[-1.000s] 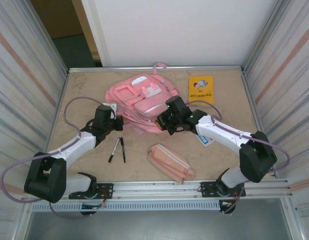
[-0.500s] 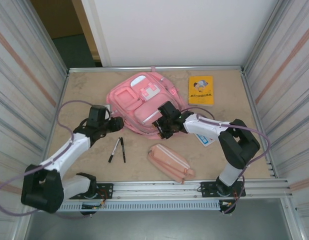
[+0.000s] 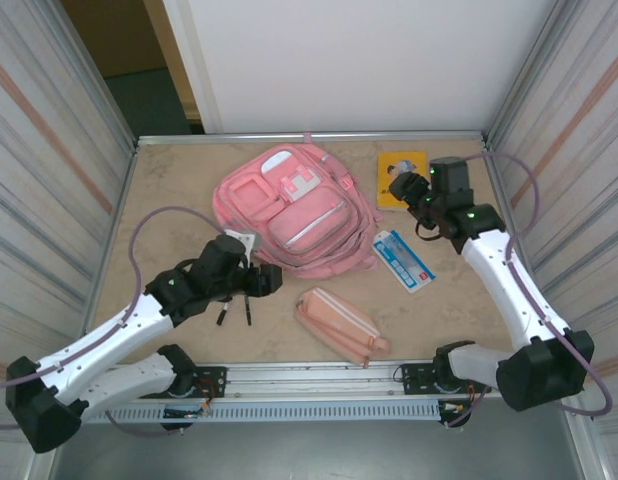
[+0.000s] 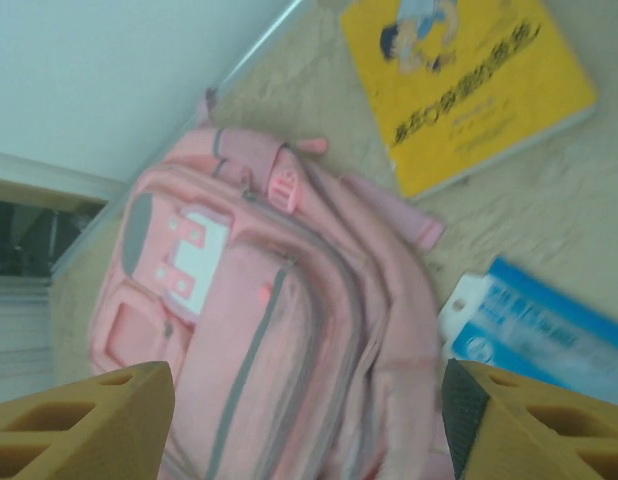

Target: Pack the student bag

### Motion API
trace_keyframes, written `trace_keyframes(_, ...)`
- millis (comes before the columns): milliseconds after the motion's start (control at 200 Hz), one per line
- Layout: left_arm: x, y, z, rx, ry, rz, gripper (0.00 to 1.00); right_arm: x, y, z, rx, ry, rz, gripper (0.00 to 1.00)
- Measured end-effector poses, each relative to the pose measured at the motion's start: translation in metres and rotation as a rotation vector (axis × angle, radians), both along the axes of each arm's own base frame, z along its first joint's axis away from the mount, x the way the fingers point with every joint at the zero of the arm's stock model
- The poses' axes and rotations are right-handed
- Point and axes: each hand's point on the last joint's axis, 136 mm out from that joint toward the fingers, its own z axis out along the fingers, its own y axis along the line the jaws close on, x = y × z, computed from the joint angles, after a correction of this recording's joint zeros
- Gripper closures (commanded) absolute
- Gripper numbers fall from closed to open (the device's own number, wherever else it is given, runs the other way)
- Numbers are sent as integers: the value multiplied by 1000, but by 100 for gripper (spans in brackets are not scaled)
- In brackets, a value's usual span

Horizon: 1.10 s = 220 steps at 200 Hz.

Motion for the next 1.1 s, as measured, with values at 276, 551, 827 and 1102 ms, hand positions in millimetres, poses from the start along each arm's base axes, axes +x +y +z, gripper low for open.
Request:
trace_keyframes(276, -17, -28, 40, 9, 12, -109, 33, -10, 11, -25, -125, 59, 233, 1)
trace_keyframes(551, -22, -49, 98, -50, -41, -238, 37, -9, -13, -45, -368, 210, 240, 1)
trace_keyframes(827, 2, -53, 68, 161, -141, -309, 31, 11, -47, -27, -335, 172, 73, 1)
trace_keyframes(1102, 75, -103, 16, 369, -261, -477, 20, 19, -52, -67, -256, 252, 44, 1)
